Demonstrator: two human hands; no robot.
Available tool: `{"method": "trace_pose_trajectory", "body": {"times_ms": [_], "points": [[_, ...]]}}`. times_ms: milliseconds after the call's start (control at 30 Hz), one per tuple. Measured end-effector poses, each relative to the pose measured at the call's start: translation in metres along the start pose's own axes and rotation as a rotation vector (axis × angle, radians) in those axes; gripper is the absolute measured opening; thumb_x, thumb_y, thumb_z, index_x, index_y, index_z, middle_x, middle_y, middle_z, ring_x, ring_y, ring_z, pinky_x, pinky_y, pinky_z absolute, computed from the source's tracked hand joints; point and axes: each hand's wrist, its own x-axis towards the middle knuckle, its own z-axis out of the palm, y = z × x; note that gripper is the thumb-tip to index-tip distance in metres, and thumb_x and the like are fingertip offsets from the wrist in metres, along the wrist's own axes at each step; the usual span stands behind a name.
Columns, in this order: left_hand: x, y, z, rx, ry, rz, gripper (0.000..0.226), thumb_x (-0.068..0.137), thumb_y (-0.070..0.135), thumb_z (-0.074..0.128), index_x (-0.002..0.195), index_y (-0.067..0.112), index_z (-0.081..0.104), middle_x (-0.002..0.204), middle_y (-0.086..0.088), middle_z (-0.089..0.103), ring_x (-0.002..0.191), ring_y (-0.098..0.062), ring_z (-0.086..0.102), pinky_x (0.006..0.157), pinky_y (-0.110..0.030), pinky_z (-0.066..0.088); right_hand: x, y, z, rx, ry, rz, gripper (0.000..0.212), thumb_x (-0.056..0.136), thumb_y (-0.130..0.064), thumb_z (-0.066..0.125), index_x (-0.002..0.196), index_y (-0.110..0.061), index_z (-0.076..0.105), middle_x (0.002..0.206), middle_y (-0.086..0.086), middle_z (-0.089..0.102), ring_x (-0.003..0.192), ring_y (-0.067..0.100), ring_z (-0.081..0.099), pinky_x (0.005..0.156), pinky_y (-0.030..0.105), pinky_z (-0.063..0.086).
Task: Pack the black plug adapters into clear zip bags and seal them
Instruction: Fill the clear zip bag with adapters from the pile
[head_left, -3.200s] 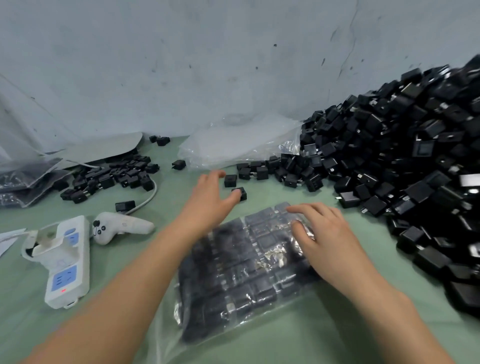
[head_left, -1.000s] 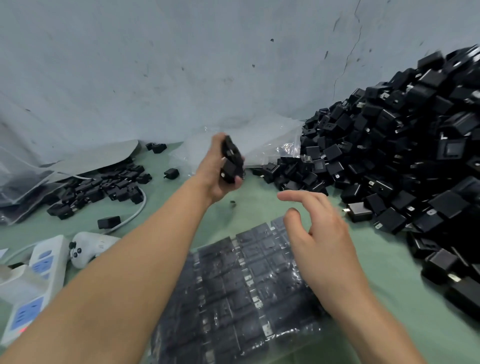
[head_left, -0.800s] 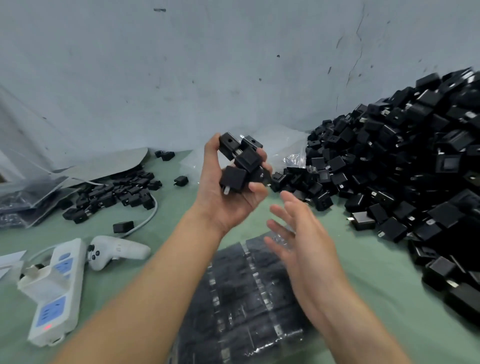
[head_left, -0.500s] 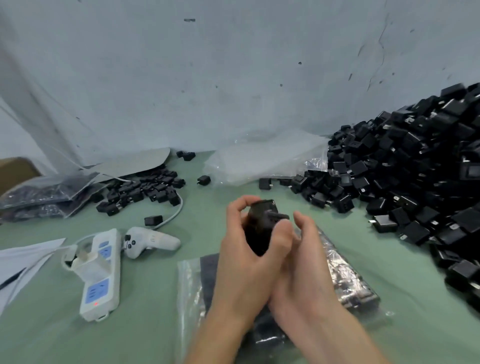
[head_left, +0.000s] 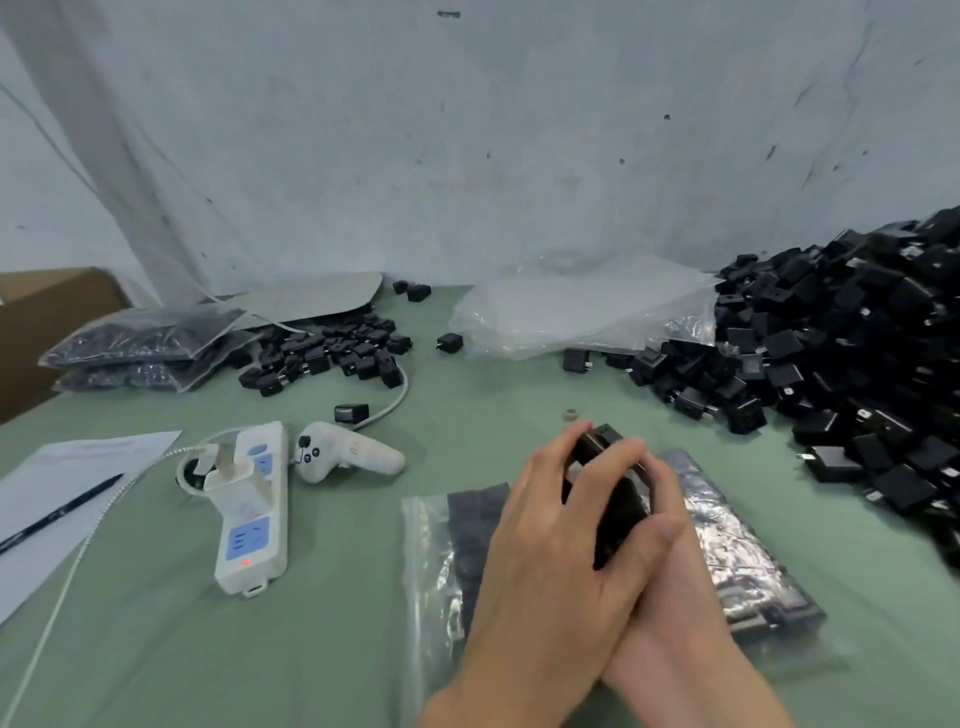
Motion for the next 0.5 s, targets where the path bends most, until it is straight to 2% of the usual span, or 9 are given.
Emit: {"method": "trace_pose_trajectory", "body": {"times_ms": [100, 167, 233, 267, 300, 367, 433, 467, 500], "points": [[-0.003, -0.006, -0.005, -0.030, -0.061, -0.018, 0.034, 0.092, 0.061, 0.049, 0.124, 0.051, 0.045, 0.150, 0.031, 0.027, 0.137, 0.005, 0.034, 0.107, -0.036, 0.042, 0.005, 0.001, -0.008, 0.038, 0.050, 0.077, 0.042, 0.079, -0.056, 0.070, 0.099, -0.020, 0.079, 0.105, 0.002, 0.071, 0.103, 0.022, 0.069, 0.092, 0.032, 0.051], [-0.006, -0.006, -0.005, -0.021, -0.034, -0.006, 0.030, 0.092, 0.059, 0.050, 0.120, 0.050, 0.044, 0.150, 0.035, 0.024, 0.140, 0.005, 0.030, 0.110, -0.037, 0.038, 0.007, 0.005, -0.011, 0.075, 0.007, 0.114, 0.049, 0.078, -0.056, 0.071, 0.113, -0.022, 0.076, 0.116, 0.003, 0.068, 0.116, 0.022, 0.065, 0.105, 0.035, 0.043], [-0.008, -0.002, -0.006, -0.061, 0.023, 0.018, 0.026, 0.094, 0.060, 0.049, 0.117, 0.050, 0.043, 0.147, 0.036, 0.031, 0.140, 0.006, 0.030, 0.114, -0.036, 0.033, 0.005, 0.011, -0.012, 0.136, 0.010, 0.098, 0.039, 0.084, -0.051, 0.068, 0.108, -0.022, 0.077, 0.116, 0.001, 0.069, 0.116, 0.021, 0.065, 0.111, 0.035, 0.038], [-0.010, 0.001, -0.007, -0.110, 0.065, 0.027, 0.024, 0.095, 0.058, 0.049, 0.116, 0.051, 0.043, 0.143, 0.035, 0.039, 0.138, 0.007, 0.034, 0.115, -0.033, 0.032, 0.010, 0.010, -0.015, 0.240, -0.032, 0.102, 0.029, 0.091, -0.045, 0.063, 0.103, -0.024, 0.078, 0.114, 0.001, 0.071, 0.111, 0.019, 0.068, 0.107, 0.033, 0.043], [-0.010, 0.005, -0.007, -0.162, 0.106, 0.030, 0.021, 0.095, 0.056, 0.050, 0.115, 0.052, 0.045, 0.137, 0.032, 0.047, 0.134, 0.005, 0.041, 0.112, -0.029, 0.033, 0.011, 0.008, -0.019, 0.305, -0.041, 0.090, 0.022, 0.100, -0.035, 0.056, 0.107, -0.030, 0.076, 0.116, 0.002, 0.072, 0.108, 0.016, 0.070, 0.100, 0.032, 0.049], [-0.008, 0.016, -0.011, -0.260, 0.169, 0.034, 0.020, 0.097, 0.053, 0.052, 0.117, 0.055, 0.048, 0.124, 0.023, 0.059, 0.120, -0.004, 0.057, 0.099, -0.024, 0.046, 0.013, 0.005, -0.022, 0.214, -0.016, 0.012, 0.026, 0.104, -0.021, 0.052, 0.119, -0.032, 0.069, 0.125, 0.009, 0.069, 0.108, 0.016, 0.070, 0.089, 0.029, 0.056], [-0.004, 0.025, -0.020, -0.347, 0.214, 0.077, 0.021, 0.105, 0.042, 0.043, 0.122, 0.045, 0.055, 0.110, 0.004, 0.069, 0.097, -0.022, 0.070, 0.077, -0.008, 0.050, 0.010, 0.006, -0.012, -0.079, 0.047, -0.108, 0.020, 0.094, -0.028, 0.066, 0.110, -0.018, 0.074, 0.115, 0.015, 0.073, 0.100, 0.021, 0.073, 0.080, 0.030, 0.060], [-0.003, 0.023, -0.026, -0.405, 0.239, 0.107, 0.028, 0.110, 0.030, 0.032, 0.124, 0.033, 0.056, 0.099, -0.015, 0.071, 0.080, -0.039, 0.071, 0.064, 0.003, 0.039, 0.007, 0.006, -0.009, -0.085, 0.028, -0.074, 0.027, 0.088, -0.035, 0.071, 0.102, -0.013, 0.075, 0.109, 0.015, 0.074, 0.097, 0.023, 0.074, 0.076, 0.032, 0.061], [-0.001, 0.016, -0.038, -0.464, 0.267, 0.088, 0.031, 0.110, 0.026, 0.026, 0.125, 0.025, 0.054, 0.086, -0.023, 0.070, 0.068, -0.045, 0.069, 0.056, 0.006, 0.029, 0.007, 0.003, -0.002, 0.018, 0.077, -0.022, 0.035, 0.082, -0.041, 0.074, 0.097, -0.009, 0.075, 0.106, 0.015, 0.075, 0.098, 0.025, 0.072, 0.073, 0.032, 0.061]]}}
